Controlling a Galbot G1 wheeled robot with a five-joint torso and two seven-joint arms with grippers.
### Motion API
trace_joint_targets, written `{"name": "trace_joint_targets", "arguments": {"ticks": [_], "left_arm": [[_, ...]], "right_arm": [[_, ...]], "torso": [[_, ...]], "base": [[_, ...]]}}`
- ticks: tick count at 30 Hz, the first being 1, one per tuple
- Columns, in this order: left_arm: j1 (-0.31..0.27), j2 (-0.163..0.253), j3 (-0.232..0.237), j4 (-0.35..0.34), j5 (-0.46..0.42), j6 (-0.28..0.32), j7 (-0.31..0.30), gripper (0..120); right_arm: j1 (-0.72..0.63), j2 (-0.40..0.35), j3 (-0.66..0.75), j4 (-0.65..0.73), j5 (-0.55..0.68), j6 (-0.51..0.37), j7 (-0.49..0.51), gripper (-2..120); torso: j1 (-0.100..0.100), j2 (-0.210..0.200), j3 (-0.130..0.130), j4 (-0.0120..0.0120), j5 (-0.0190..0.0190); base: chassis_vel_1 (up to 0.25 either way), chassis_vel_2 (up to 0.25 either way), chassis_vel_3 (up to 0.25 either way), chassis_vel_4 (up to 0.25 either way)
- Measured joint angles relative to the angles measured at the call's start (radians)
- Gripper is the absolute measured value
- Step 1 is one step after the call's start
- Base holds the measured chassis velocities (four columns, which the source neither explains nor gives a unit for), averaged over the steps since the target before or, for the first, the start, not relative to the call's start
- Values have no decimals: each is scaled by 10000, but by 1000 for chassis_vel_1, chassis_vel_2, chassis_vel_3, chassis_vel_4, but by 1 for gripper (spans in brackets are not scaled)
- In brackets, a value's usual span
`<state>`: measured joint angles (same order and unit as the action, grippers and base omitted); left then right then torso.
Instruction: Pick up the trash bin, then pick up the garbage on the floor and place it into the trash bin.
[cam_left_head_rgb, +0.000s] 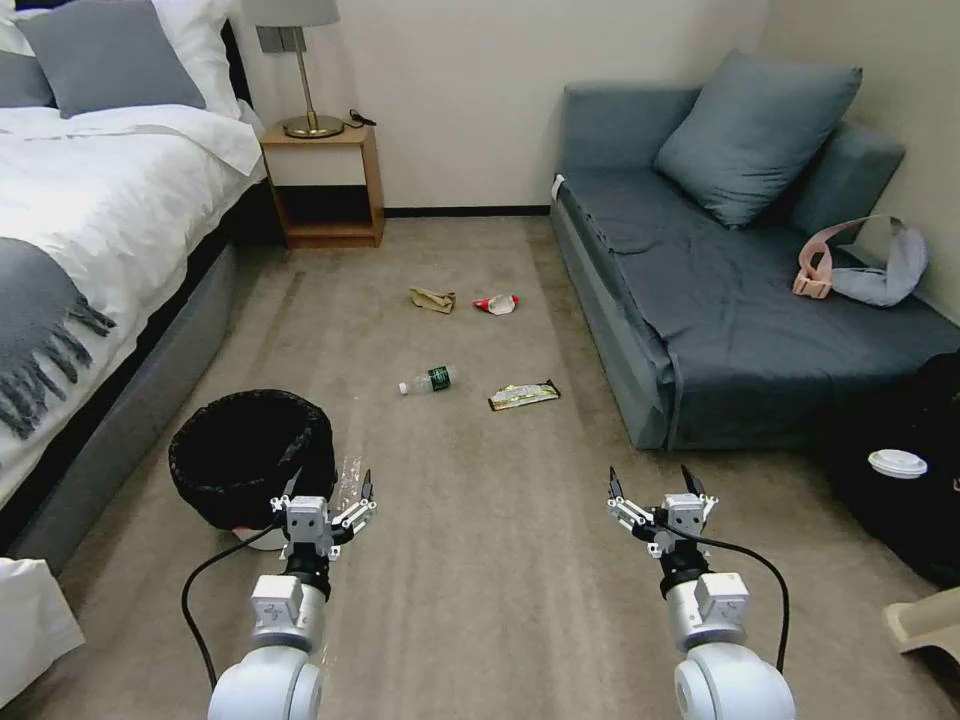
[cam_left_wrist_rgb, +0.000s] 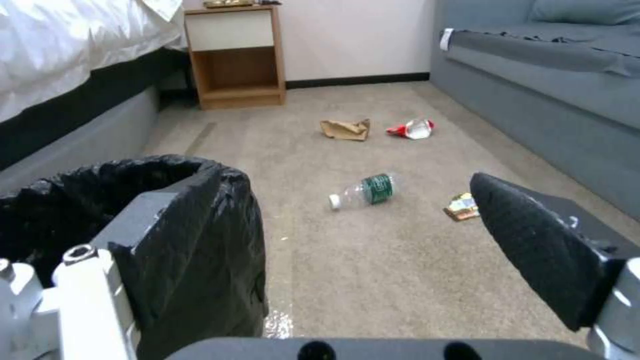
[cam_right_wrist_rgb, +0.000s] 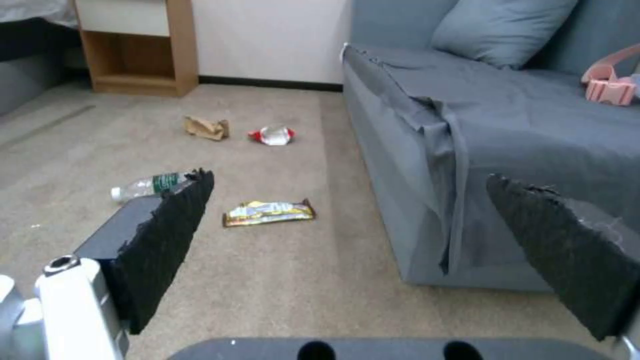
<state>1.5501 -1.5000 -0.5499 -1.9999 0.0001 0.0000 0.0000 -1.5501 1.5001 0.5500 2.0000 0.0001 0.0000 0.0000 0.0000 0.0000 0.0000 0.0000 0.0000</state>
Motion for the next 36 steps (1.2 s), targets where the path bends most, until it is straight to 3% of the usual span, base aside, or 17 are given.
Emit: {"name": "trace_joint_targets", "arguments": {"ticks": [31, 32, 34, 35, 36], "left_arm": [[6, -4, 3, 0, 0, 13, -31, 100], [108, -99, 82, -118, 0, 174, -374, 100], [108, -99, 82, -118, 0, 174, -374, 100], [305, -289, 267, -352, -6, 466, -962, 100], [470, -443, 390, -552, -11, 721, -1474, 100]], "right_arm": [[-9, -9, -31, 5, 8, -15, 36, 100], [-152, -130, -387, 252, 224, -414, 401, 100], [-152, -130, -387, 252, 224, -414, 401, 100], [-484, -352, -1133, 743, 625, -1142, 1011, 100], [-580, -401, -1373, 853, 674, -1222, 1042, 100]], "torso": [[0, 0, 0, 0, 0], [0, -1, 0, -1, 1], [0, -1, 0, -1, 1], [0, 0, -1, 0, 0], [0, 0, -1, 0, 3]], "base": [[0, 0, 0, 0], [0, 0, 0, 0], [0, 0, 0, 0], [0, 0, 0, 0], [0, 0, 0, 0]]}}
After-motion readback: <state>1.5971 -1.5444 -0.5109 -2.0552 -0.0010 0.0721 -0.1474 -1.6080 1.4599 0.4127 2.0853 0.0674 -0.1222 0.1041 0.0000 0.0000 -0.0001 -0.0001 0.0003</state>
